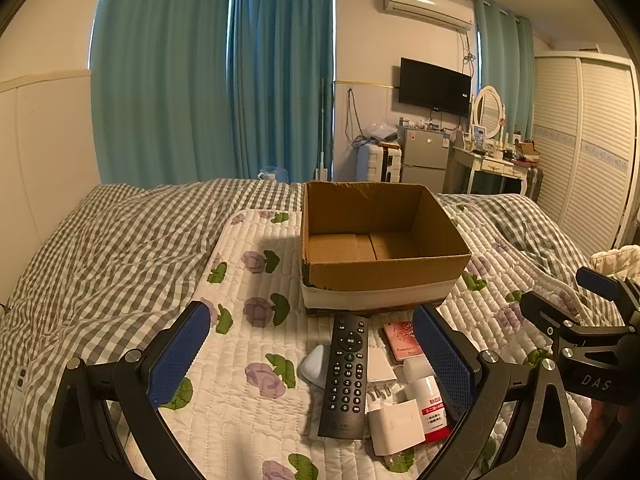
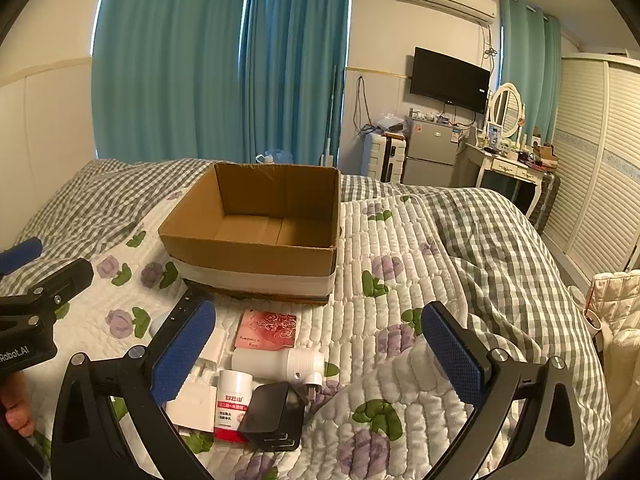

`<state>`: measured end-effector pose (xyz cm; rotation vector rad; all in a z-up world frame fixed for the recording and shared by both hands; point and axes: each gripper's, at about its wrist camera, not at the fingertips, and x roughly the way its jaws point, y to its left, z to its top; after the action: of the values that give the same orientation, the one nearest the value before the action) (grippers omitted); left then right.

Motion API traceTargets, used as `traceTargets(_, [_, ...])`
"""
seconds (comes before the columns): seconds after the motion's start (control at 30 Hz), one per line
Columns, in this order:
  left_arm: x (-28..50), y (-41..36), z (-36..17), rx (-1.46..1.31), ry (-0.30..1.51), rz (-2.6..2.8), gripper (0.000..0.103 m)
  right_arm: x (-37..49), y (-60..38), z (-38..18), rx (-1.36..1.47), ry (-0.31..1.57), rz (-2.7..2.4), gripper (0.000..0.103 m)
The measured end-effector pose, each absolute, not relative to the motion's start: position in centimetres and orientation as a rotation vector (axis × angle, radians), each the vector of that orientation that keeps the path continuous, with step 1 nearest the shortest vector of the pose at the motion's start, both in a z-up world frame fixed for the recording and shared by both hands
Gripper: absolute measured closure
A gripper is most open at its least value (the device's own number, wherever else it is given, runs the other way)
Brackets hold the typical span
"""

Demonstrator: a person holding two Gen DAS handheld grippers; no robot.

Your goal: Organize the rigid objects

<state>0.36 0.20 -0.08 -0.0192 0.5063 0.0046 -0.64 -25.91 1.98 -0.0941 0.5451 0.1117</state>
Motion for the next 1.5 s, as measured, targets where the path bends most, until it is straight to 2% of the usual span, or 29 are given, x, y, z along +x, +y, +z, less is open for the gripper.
traceTargets(1.5, [0.44, 0.36, -0.51, -0.017, 0.517, -0.001, 0.000, -0.50, -25.52, 1.68, -0.110, 0.565, 0.112, 0.000])
